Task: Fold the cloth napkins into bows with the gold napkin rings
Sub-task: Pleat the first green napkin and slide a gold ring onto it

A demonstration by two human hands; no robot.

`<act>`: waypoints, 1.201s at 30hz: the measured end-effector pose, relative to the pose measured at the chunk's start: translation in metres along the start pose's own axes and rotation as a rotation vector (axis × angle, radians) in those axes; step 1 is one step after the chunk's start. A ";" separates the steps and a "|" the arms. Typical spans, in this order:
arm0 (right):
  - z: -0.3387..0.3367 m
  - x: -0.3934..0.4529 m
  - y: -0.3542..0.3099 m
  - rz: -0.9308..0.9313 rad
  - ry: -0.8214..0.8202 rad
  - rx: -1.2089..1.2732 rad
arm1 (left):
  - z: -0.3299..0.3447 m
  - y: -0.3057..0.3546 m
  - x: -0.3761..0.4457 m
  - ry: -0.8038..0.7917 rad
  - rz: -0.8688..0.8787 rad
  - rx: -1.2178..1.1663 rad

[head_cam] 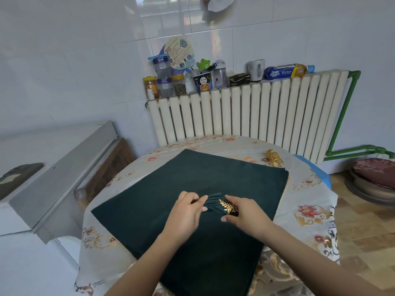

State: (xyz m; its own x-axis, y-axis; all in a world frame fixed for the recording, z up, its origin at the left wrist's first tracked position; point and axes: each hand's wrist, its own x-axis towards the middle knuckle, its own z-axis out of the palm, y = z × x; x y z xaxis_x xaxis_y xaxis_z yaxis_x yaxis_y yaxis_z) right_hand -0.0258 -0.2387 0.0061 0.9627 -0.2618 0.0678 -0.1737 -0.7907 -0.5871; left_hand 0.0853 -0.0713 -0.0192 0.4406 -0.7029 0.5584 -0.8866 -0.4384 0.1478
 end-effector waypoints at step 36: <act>0.037 -0.008 0.032 0.135 0.211 0.325 | 0.014 0.015 0.010 -0.550 -0.436 -0.647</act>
State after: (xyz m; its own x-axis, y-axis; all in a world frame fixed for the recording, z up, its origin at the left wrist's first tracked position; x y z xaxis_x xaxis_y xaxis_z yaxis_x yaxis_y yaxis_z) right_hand -0.0317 -0.2412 -0.0431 0.8661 -0.4859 0.1172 -0.1885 -0.5347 -0.8238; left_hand 0.0782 -0.0929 -0.0232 0.6089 -0.7882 -0.0899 -0.4623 -0.4447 0.7672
